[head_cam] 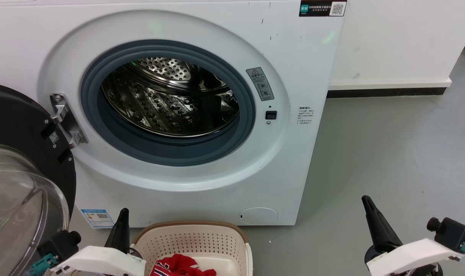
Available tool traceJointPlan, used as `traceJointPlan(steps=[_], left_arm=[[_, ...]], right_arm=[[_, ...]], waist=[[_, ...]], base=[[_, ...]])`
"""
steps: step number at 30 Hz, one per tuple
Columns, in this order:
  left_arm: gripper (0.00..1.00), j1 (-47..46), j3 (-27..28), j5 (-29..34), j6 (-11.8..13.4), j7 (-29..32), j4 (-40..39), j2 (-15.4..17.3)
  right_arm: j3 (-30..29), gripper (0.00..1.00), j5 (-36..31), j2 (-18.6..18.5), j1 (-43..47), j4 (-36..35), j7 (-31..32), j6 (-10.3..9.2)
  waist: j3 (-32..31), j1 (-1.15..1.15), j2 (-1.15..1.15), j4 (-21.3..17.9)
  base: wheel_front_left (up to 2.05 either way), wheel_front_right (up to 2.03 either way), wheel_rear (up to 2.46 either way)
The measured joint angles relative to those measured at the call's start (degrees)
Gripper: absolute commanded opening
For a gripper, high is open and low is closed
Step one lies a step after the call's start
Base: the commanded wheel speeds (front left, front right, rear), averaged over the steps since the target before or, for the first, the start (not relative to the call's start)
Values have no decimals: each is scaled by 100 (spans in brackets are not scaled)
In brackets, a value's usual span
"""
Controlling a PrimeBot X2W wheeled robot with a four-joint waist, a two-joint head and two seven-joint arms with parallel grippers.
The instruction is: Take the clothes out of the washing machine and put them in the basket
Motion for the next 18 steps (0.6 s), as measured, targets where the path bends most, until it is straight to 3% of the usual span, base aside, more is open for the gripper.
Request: traceJointPlan(steps=[18], left_arm=[[0,-219,191,-1310,-199,203,186,-93]], right_arm=[[-167,0,1395,-35,-230,257,102,-1]], waist=[[70,0,0,12]], base=[[0,0,0]])
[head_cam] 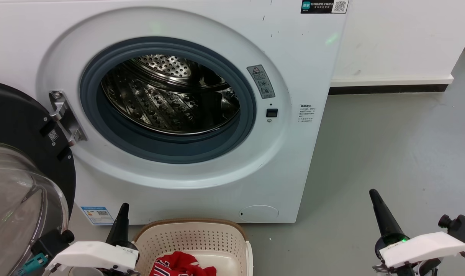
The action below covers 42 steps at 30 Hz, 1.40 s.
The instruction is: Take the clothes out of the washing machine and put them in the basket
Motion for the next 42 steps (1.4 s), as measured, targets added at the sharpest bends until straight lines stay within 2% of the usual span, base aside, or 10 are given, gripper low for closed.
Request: traceJointPlan(steps=[42], left_arm=[[0,-415,371,-2308,-386,388,368,-188]], right_arm=[[-383,0,2410,-7,-430,461,237,0]], waist=[[163,0,0,27]], base=[[0,0,0]])
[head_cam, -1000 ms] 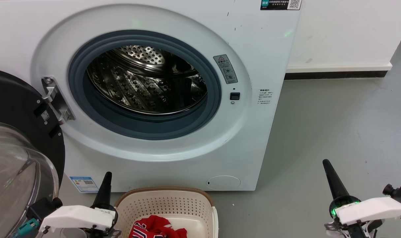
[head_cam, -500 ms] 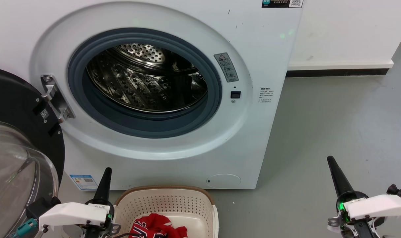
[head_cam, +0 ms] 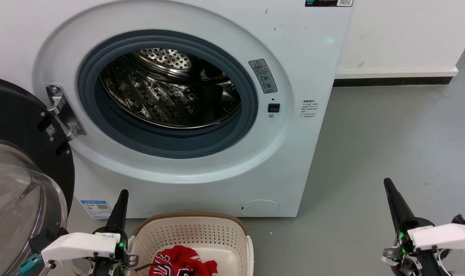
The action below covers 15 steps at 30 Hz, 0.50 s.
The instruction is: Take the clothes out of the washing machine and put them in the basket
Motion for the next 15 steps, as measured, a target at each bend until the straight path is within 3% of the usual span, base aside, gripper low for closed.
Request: traceJointPlan(steps=[15], left_arm=[[0,-118,102,-639,-102,105,105,-69]], right_arm=[[-127,0,667,5,-114,136,73,0]], waist=[[58,0,0,10]], base=[[0,0,0]])
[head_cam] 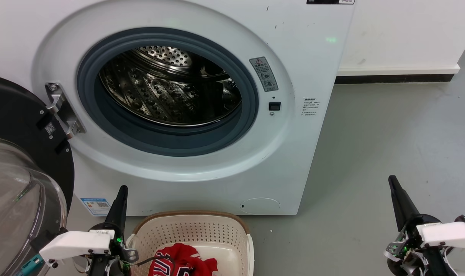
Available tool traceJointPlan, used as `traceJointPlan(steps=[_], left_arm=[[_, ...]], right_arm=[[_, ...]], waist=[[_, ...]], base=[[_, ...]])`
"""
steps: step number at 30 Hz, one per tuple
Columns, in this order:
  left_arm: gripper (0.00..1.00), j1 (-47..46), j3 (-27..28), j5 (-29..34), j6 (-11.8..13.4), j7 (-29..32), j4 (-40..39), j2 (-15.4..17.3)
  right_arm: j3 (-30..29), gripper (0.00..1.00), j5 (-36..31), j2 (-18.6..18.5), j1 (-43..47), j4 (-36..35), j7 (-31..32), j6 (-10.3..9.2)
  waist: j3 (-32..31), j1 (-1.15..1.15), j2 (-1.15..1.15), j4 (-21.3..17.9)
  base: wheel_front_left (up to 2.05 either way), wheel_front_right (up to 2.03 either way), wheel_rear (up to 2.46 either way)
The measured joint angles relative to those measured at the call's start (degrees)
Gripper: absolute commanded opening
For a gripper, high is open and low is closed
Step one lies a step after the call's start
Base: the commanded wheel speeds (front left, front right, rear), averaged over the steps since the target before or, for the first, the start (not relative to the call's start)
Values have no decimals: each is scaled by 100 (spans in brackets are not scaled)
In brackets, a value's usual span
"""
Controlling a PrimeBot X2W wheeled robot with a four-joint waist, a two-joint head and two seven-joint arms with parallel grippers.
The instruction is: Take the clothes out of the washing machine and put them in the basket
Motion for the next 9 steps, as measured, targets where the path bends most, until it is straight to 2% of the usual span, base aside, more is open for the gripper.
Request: traceJointPlan(steps=[9], left_arm=[[0,-49,68,-348,-53,52,55,-36]], right_arm=[[-70,0,356,9,-45,67,48,0]], waist=[[35,0,0,6]], base=[[0,0,0]])
